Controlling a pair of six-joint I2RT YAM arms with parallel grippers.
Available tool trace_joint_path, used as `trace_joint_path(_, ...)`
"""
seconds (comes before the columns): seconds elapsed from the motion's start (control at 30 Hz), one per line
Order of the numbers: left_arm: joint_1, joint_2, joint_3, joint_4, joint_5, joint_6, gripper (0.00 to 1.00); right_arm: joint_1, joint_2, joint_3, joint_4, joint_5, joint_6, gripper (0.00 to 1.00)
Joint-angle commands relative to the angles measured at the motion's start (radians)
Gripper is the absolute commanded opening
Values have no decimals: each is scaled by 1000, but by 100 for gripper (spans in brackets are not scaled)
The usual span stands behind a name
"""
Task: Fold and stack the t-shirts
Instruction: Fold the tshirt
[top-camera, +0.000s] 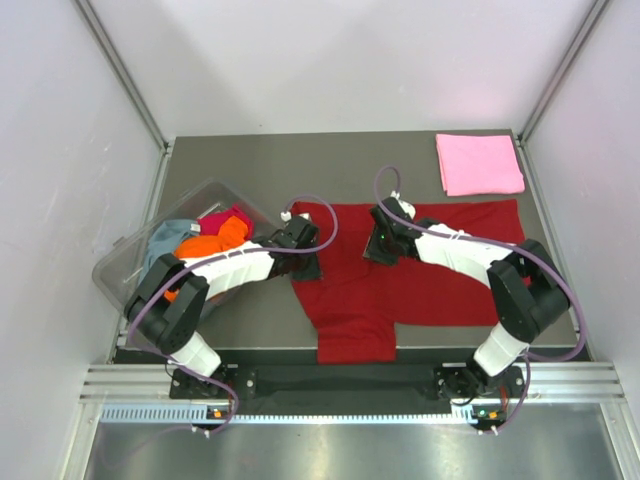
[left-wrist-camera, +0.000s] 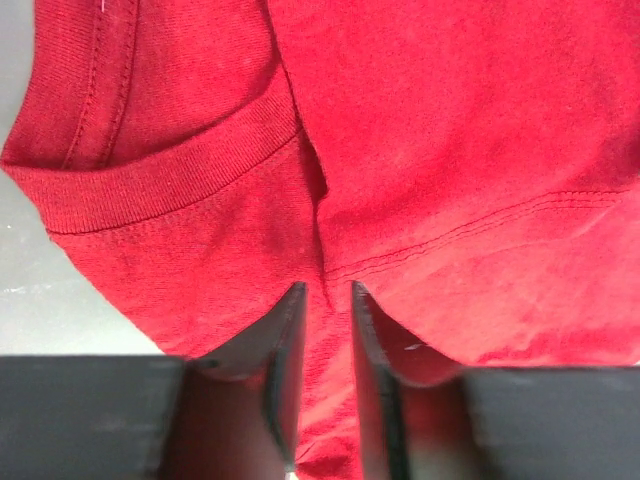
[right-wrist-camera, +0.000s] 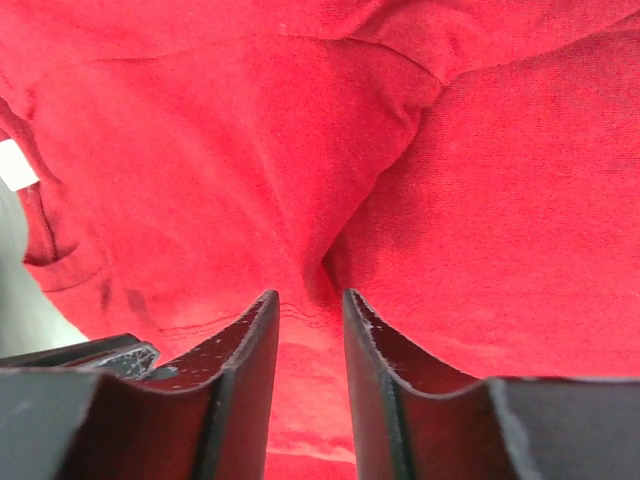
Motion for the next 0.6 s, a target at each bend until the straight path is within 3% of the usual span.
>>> trace_joint_path(0.0, -4, -17, 42, 34, 0, 2, 32, 12, -37, 9, 7, 14, -23, 34)
trace_joint_path(0.4, -3, 88, 43, 102, 48, 1, 33, 9, -37, -28, 42, 3, -27, 36)
trace_joint_path(0.53, -4, 100, 51, 103, 45, -1, 23, 9, -49, -39, 56, 5, -36, 36)
trace_joint_path(0.57, -4, 103, 54, 99, 43, -1, 14, 9, -52, -46, 59, 3, -38, 36)
